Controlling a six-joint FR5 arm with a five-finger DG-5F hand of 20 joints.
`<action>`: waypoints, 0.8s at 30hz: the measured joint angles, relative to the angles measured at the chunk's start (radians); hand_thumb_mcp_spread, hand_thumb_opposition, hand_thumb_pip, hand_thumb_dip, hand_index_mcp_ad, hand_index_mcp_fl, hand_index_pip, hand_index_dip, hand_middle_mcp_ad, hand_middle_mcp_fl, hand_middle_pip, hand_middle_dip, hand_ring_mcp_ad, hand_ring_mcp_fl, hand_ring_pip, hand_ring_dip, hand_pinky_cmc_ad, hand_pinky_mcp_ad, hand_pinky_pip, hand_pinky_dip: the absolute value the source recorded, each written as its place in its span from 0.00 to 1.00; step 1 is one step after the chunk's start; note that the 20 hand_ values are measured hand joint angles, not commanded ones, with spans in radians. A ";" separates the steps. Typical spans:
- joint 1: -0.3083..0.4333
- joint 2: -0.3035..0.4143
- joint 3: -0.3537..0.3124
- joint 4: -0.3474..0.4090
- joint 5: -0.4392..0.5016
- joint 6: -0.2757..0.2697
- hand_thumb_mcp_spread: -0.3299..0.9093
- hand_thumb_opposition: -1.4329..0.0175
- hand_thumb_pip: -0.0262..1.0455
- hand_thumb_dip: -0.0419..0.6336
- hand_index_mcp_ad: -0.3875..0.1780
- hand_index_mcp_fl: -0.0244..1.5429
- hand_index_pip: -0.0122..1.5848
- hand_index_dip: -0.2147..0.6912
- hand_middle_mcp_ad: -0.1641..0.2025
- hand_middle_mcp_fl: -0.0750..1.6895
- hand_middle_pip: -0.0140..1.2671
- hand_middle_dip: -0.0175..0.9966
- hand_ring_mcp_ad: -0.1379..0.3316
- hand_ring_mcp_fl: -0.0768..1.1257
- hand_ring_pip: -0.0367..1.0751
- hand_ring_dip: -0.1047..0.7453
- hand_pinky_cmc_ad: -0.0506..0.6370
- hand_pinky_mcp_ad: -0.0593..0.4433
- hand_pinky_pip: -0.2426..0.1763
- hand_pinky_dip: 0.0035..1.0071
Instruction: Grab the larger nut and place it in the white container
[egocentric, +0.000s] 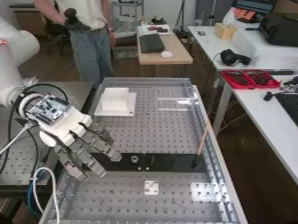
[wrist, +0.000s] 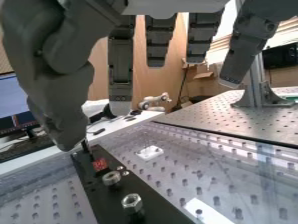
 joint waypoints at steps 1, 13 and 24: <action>0.005 -0.016 -0.008 0.028 0.010 0.001 0.49 0.41 0.64 0.27 0.40 0.03 0.94 0.31 0.48 0.05 0.11 0.25 0.64 0.06 0.11 0.29 0.61 0.77 0.29 0.63; 0.019 -0.149 -0.044 0.223 0.027 -0.035 0.52 0.39 0.69 0.32 0.39 0.03 0.98 0.31 0.48 0.05 0.11 0.25 0.63 0.06 0.14 0.29 0.61 0.77 0.29 0.61; -0.031 -0.200 -0.014 0.270 -0.066 -0.082 0.53 0.39 0.69 0.32 0.39 0.03 0.98 0.31 0.48 0.05 0.11 0.25 0.63 0.06 0.17 0.29 0.59 0.77 0.28 0.61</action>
